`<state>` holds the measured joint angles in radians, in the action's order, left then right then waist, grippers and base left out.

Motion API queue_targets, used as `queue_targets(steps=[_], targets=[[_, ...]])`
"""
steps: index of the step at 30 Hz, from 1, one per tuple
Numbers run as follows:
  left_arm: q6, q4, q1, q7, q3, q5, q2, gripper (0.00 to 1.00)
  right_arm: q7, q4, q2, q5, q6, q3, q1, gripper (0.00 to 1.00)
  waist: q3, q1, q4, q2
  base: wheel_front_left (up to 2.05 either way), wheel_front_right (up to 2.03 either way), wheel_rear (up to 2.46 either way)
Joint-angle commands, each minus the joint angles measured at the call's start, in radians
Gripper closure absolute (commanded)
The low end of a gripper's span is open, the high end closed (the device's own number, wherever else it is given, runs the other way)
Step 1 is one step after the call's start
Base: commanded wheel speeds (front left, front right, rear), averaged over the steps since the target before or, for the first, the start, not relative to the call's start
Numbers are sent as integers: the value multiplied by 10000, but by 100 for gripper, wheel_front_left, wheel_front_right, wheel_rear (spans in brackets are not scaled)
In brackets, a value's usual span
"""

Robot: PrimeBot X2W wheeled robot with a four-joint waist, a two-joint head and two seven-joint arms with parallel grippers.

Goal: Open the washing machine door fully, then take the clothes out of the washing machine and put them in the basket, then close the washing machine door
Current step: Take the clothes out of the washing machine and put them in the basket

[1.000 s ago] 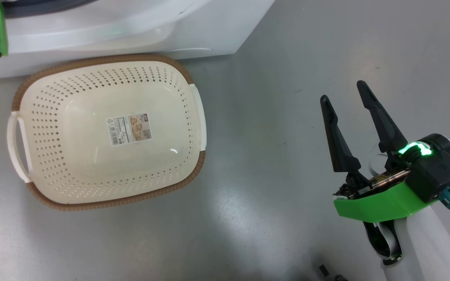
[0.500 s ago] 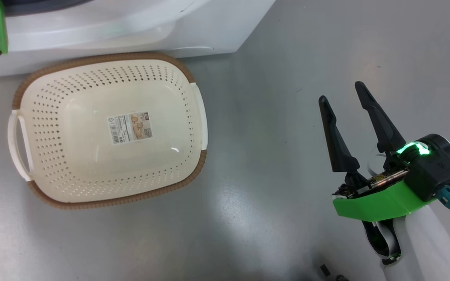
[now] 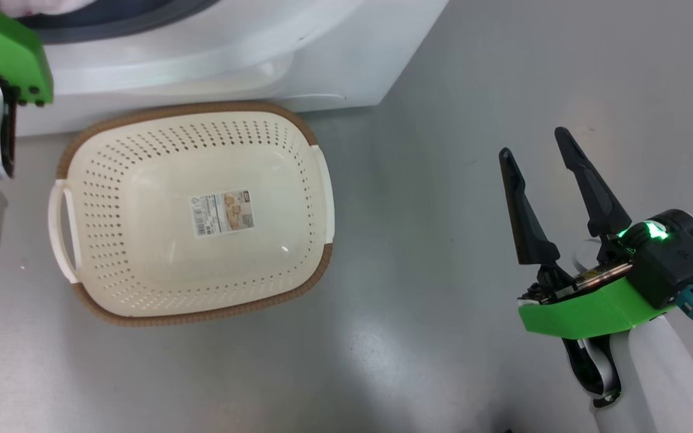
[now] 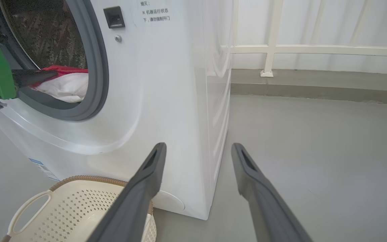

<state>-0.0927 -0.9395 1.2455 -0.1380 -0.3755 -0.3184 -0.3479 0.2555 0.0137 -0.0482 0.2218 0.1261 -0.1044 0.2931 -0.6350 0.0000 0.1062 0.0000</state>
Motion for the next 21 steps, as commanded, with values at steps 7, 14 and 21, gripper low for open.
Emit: queue_targets(steps=[7, 14, 21], targets=[[-155, 808, -1092, -820, 516, -451, -289, 100, 63, -153, -20, -211, 46, -80, -569, 0, 839, 0, -411, 0, 0, 0, 0], [-348, 2353, -2798, -1182, 852, -797, -191, 100, 63, -78, -41, -319, 46, 4, -1018, 0, 1809, 0, -709, 0, 0, 0, 0], [-667, 4390, -4573, -1228, 1160, -1014, -106, 100, 63, 7, -51, -304, 46, 59, -1424, 0, 2624, 0, -910, 0, 0, 0, 0]])
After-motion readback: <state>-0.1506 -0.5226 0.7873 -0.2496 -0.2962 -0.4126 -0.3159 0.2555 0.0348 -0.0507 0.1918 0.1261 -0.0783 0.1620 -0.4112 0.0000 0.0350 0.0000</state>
